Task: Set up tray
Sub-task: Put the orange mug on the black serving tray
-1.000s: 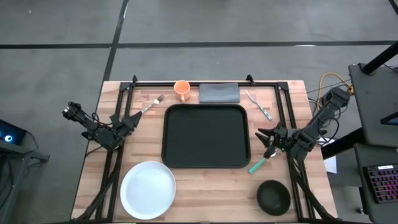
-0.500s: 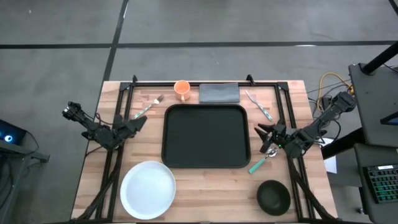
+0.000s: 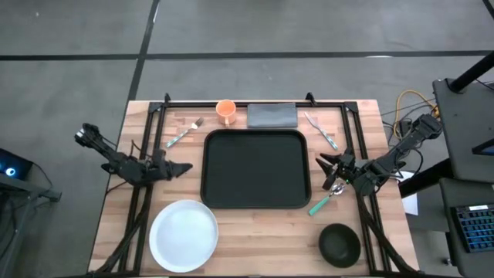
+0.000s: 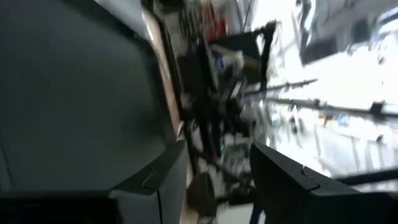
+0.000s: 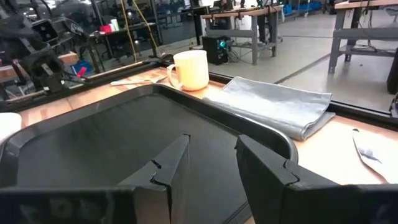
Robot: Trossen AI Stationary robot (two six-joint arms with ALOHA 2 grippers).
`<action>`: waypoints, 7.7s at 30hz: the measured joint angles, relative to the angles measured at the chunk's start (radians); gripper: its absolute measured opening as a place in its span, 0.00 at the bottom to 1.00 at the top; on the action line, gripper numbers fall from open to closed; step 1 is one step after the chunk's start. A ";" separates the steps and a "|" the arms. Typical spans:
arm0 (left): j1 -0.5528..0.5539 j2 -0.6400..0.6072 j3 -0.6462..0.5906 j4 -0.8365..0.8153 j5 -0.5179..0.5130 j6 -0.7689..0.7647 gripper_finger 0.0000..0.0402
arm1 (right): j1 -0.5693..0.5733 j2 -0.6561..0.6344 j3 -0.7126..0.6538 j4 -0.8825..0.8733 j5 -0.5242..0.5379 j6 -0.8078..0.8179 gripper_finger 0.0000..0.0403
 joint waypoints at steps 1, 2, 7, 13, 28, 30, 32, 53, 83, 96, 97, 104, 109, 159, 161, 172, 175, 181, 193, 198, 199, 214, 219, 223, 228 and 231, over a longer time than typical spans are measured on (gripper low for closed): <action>0.000 0.015 0.000 0.001 0.027 -0.001 0.39 | 0.000 0.000 0.000 0.000 0.000 0.000 0.31; 0.000 0.030 0.000 0.002 0.042 -0.001 0.39 | 0.000 0.000 0.000 0.000 0.000 -0.001 0.31; 0.000 0.105 0.000 0.002 0.043 -0.001 0.39 | 0.000 0.000 0.000 0.000 0.000 -0.003 0.31; 0.000 0.183 0.000 0.002 0.044 -0.001 0.39 | 0.000 0.000 0.000 0.000 0.000 0.002 0.31; 0.015 0.258 -0.001 -0.001 -0.067 0.108 0.39 | 0.000 0.000 0.000 0.000 0.001 -0.001 0.31; 0.015 0.258 0.002 -0.006 -0.067 0.256 0.39 | 0.000 0.000 0.000 -0.001 0.001 -0.003 0.31; 0.016 0.258 0.004 -0.005 -0.067 0.409 0.39 | 0.000 0.000 0.000 -0.001 0.001 -0.003 0.31; 0.016 0.295 0.131 -0.013 -0.108 1.099 0.39 | -0.007 0.009 0.215 -0.085 -0.247 -0.212 0.37; 0.015 0.733 0.592 -0.062 -0.403 1.239 0.39 | -0.096 0.659 1.004 -0.758 -0.815 0.164 0.50; 0.018 0.801 0.592 -0.058 -0.490 1.139 0.39 | -0.401 0.953 1.184 -0.779 -0.475 0.024 0.50; 0.018 0.805 0.592 -0.058 -0.502 1.135 0.39 | -0.442 0.971 1.186 -0.763 -0.477 0.015 0.50; 0.054 0.841 0.592 -0.058 -0.657 1.096 0.39 | -0.728 1.085 1.173 -0.615 -0.692 -0.081 0.50; 0.184 0.851 0.592 -0.059 -0.565 1.192 0.39 | -0.770 1.149 1.145 -0.467 -0.860 -0.197 0.50; 1.247 1.769 1.945 -1.365 0.541 2.461 0.39 | -0.542 1.115 1.145 -0.439 -0.925 -0.352 0.50; 1.246 1.804 1.959 -1.400 0.544 2.515 0.39 | -0.540 1.115 1.145 -0.447 -0.925 -0.352 0.50; 1.292 1.832 1.858 -1.358 0.633 2.521 0.39 | -0.536 1.114 1.141 -0.456 -0.925 -0.358 0.50; 1.293 1.832 1.814 -1.311 0.633 2.549 0.39 | -0.533 1.113 1.135 -0.455 -0.925 -0.354 0.50; 1.289 1.832 1.765 -1.193 0.633 2.567 0.39 | -0.527 1.113 1.110 -0.453 -0.926 -0.338 0.50; 1.255 1.832 1.724 -1.185 0.704 2.563 0.39 | -0.527 1.113 1.075 -0.451 -0.925 -0.324 0.50; 1.254 1.831 1.690 -1.121 0.708 2.562 0.39 | -0.527 1.113 1.075 -0.445 -0.925 -0.324 0.50; 1.254 1.831 1.678 -1.102 0.708 2.562 0.39 | -0.527 1.113 1.075 -0.446 -0.925 -0.324 0.50; 1.250 1.831 1.657 -1.053 0.710 2.483 0.02 | -0.523 1.113 1.075 -0.445 -0.943 -0.314 0.50; 1.234 1.821 1.656 -1.066 0.685 2.492 0.00 | -0.520 1.113 1.075 -0.446 -0.954 -0.313 0.50; 1.207 1.774 1.656 -1.098 0.644 2.522 0.00 | -0.519 1.112 1.075 -0.446 -0.973 -0.314 0.50; 1.148 1.690 1.654 -1.196 0.660 2.526 0.00 | -0.519 1.112 1.076 -0.448 -0.977 -0.319 0.50; 1.101 1.645 1.640 -1.284 0.741 2.609 0.00 | -0.519 1.112 1.076 -0.447 -0.977 -0.324 0.50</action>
